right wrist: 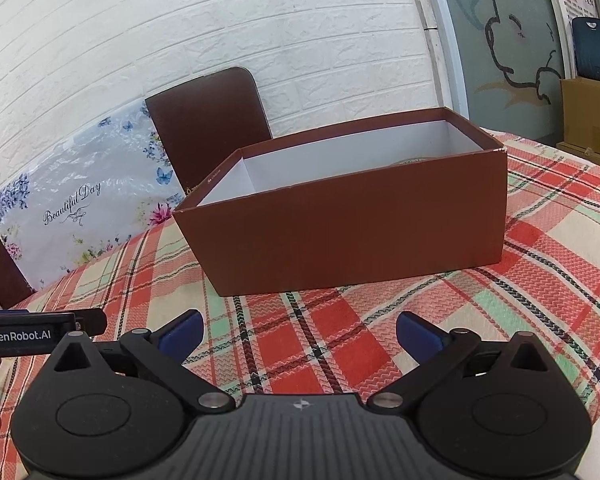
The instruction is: Organize objects
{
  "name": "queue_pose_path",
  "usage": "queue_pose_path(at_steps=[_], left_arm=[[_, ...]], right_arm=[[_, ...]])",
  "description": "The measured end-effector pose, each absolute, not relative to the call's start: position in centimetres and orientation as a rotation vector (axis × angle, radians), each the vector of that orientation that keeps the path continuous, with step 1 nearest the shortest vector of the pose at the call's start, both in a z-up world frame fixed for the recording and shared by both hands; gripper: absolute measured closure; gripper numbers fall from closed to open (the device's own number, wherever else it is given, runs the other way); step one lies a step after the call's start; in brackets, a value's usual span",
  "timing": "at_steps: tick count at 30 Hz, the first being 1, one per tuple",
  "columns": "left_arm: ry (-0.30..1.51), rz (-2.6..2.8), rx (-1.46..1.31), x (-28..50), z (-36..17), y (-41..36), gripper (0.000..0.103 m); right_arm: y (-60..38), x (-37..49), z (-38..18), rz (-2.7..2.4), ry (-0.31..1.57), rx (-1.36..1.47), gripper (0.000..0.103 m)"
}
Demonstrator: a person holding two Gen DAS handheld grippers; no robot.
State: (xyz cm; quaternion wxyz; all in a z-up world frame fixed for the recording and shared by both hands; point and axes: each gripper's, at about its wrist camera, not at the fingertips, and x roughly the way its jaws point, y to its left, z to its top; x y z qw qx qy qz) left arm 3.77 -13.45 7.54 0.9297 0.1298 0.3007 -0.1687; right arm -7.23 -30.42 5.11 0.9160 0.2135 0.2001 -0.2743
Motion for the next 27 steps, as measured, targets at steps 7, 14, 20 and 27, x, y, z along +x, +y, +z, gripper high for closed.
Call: queue_pose_path(at_steps=[7,14,20,27], left_arm=[[0.598,-0.284,0.325,3.3,7.5,-14.0,0.000],[0.605,-0.261,0.353,3.1,7.8,-14.4,0.000],[0.611,-0.273,0.352,3.0,7.9,-14.6,0.000],[0.618,-0.288,0.362,2.8,7.8,-14.8,0.000]], right_arm=[[-30.3,-7.3,5.0,-0.568,0.411,0.447,0.001],[-30.6,-7.3,4.8,-0.580,0.403,0.460,0.001],[-30.8,-7.5,5.0,-0.578,0.386,0.448,0.001],[-30.5,-7.6,5.1,-0.581,0.372,0.419,0.001]])
